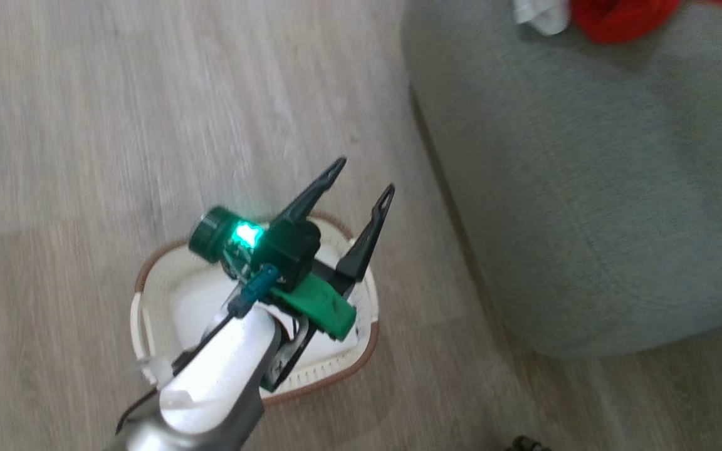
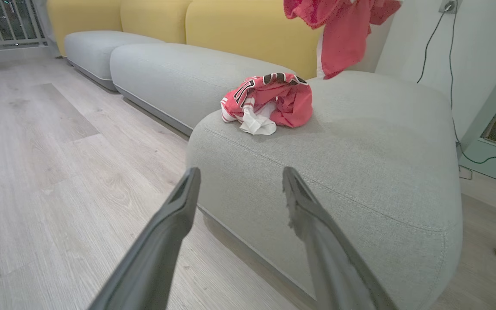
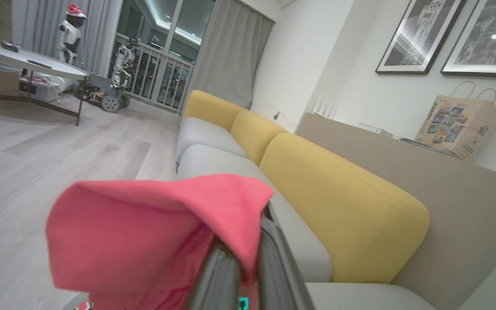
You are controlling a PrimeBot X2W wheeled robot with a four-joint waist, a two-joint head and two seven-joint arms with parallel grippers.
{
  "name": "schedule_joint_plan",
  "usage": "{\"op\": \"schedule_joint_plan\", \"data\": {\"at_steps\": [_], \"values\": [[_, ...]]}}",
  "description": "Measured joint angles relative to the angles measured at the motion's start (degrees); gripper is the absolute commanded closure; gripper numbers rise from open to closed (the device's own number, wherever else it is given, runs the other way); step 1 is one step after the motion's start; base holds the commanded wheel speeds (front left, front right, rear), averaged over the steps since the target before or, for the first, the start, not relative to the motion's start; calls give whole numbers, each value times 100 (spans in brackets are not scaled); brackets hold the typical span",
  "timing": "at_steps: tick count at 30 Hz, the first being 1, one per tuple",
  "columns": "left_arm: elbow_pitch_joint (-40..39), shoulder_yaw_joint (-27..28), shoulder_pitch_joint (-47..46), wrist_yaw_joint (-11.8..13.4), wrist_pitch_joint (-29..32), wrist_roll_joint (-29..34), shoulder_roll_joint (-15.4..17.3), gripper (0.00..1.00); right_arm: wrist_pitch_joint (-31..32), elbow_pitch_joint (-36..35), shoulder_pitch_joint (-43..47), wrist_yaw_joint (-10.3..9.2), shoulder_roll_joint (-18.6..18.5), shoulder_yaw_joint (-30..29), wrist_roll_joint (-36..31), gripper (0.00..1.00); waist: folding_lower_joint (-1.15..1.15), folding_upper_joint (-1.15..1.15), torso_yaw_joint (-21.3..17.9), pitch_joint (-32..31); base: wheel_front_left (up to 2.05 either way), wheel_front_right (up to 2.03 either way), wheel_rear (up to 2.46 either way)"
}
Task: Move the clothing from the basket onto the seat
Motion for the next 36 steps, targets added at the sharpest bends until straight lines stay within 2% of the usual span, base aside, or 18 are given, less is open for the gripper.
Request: {"op": "schedule_joint_plan", "data": {"at_steps": [4,8,10,11,15,20,25,32,33,34,35,36], "values": [[-289,-15,-240,2,57,119,78,0,-32,405,-605,0,-268,-573,-381,100,0,0,239,439,0,0,0],[-511,-33,-465,2,82,215,98,0,-89,658,-836,0,-293,-1199,-831,100,1,0,467,872,0,0,0],[-589,-52,-591,-1,98,267,99,0,-98,778,-816,0,-260,-1513,-1061,100,1,0,579,1076,0,0,0],[-626,-65,-738,-1,125,320,96,0,-99,778,-788,0,-171,-1893,-1279,100,1,0,687,1278,0,0,0],[-725,-51,-974,53,125,379,92,0,-103,755,-615,0,198,-2475,-1700,100,1,0,856,1655,0,0,0],[-725,-49,-1001,59,152,400,110,0,-103,1029,-103,0,709,-2851,-2123,100,2,0,990,1991,0,0,0],[-706,-51,-1001,101,152,399,145,0,-103,1330,1,0,882,-3026,-2446,100,1,0,1033,2074,0,0,0],[-586,-46,-983,154,149,366,175,0,-103,1474,5,0,1035,-2930,-2575,100,0,0,956,1938,0,0,0],[-568,-44,-977,155,149,332,174,0,-103,1473,10,0,1059,-2895,-2560,72,0,0,941,1906,0,0,0],[-548,-43,-969,157,148,316,174,0,-102,1470,22,0,1078,-2832,-2543,53,1,0,925,1869,0,0,0],[-534,-40,-960,158,143,285,174,0,-103,1464,41,0,1092,-2775,-2503,12,0,0,909,1828,0,0,0],[-514,-34,-942,158,121,259,174,0,-103,1440,72,0,1101,-2688,-2458,0,0,0,892,1781,0,0,0]]}}
